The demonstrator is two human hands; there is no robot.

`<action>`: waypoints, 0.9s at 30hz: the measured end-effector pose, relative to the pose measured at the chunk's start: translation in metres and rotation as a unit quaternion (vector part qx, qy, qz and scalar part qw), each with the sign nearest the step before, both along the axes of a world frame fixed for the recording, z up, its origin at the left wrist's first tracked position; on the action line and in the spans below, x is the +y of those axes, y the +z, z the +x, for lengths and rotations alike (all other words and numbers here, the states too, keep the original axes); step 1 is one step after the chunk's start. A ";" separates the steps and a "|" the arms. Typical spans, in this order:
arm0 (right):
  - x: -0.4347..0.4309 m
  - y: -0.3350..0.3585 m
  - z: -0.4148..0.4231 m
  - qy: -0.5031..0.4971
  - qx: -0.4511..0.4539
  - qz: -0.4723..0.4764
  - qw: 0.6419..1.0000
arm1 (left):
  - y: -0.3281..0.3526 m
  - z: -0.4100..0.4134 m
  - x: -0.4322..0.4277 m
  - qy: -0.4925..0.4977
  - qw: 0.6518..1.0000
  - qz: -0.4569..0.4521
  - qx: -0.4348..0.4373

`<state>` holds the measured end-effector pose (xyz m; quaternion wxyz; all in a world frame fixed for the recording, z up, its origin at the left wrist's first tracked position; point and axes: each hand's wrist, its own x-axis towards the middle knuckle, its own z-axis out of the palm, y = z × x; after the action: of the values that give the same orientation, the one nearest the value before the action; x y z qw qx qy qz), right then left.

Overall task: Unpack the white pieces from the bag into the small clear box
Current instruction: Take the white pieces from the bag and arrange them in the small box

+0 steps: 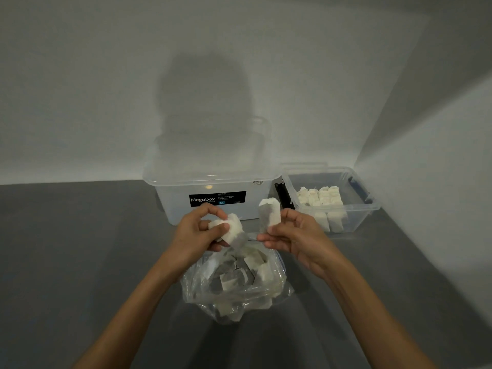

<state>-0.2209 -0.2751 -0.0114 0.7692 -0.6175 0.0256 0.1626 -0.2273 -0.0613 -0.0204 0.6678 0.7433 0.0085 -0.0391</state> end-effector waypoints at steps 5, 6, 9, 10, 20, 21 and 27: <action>0.004 -0.001 0.001 -0.023 -0.018 -0.025 0.999 | 0.008 0.007 -0.024 -0.034 0.999 -0.016 -0.028; 0.004 -0.001 0.001 -0.029 -0.021 -0.028 0.999 | 0.010 0.009 -0.028 -0.034 0.999 -0.016 -0.037; 0.002 0.001 0.003 -0.051 -0.029 -0.025 0.998 | 0.017 0.015 -0.038 -0.033 0.998 -0.015 -0.057; 0.000 0.002 0.004 -0.056 -0.033 -0.025 0.998 | 0.018 0.018 -0.041 -0.031 0.997 -0.012 -0.063; -0.043 0.030 0.033 -0.076 -0.148 -0.209 0.964 | 0.034 0.048 -0.076 -0.081 0.981 0.137 -0.106; -0.051 0.037 0.039 -0.076 -0.181 -0.248 0.949 | 0.037 0.053 -0.081 -0.092 0.975 0.164 -0.119; -0.094 0.074 0.068 -0.016 -0.291 -0.371 0.882 | 0.059 0.083 -0.125 -0.135 0.948 0.238 -0.164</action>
<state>-0.1529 -0.3691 0.0631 0.4591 -0.8768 -0.1311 -0.0579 -0.1446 -0.1862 0.0389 0.4518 0.8710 -0.1929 -0.0031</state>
